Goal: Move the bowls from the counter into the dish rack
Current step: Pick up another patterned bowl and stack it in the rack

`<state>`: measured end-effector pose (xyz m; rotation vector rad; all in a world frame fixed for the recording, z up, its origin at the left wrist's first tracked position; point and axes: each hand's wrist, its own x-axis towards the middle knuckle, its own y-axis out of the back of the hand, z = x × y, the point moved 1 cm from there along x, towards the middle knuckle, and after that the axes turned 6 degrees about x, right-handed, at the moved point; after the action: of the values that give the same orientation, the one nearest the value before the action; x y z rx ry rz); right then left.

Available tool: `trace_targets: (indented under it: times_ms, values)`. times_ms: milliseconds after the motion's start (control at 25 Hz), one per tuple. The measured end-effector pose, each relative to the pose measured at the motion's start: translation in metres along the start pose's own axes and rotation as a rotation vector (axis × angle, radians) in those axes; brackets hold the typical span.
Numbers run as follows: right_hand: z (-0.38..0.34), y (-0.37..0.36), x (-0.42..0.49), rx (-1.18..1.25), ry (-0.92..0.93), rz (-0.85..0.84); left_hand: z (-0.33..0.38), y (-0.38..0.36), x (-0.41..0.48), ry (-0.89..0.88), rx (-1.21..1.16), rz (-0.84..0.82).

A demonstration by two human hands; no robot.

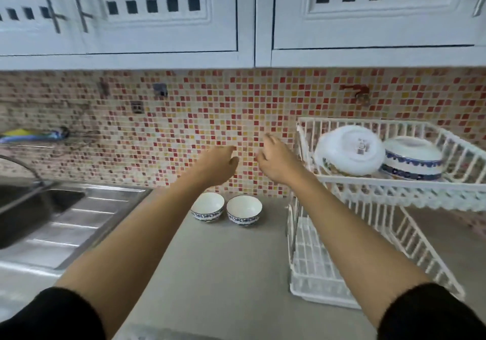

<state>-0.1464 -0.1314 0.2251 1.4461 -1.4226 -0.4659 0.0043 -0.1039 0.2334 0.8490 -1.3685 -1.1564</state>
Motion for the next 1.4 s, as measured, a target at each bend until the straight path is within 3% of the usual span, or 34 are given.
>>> trace_targets:
  times_ms: [280,680,840,1200,1400]
  values:
    - [0.036,-0.128,0.008,0.025,-0.312,-0.053,-0.061,-0.13,0.004,0.153,-0.059,-0.262]
    - [0.121,-0.266,0.075,0.085,-0.695,-0.061,-0.099,-0.275,0.065,0.392,-0.151,-0.427]
    - [0.151,-0.302,0.095,0.113,-0.824,-0.077,-0.097,-0.315,0.107,0.369,-0.259,-0.424]
    - [0.182,-0.334,0.102,0.104,-0.874,-0.16,-0.082,-0.363,0.133,0.65,-0.581,-0.462]
    - [0.166,-0.331,0.062,0.149,-0.866,0.013,-0.08,-0.352,0.118,0.575,-0.496,-0.453]
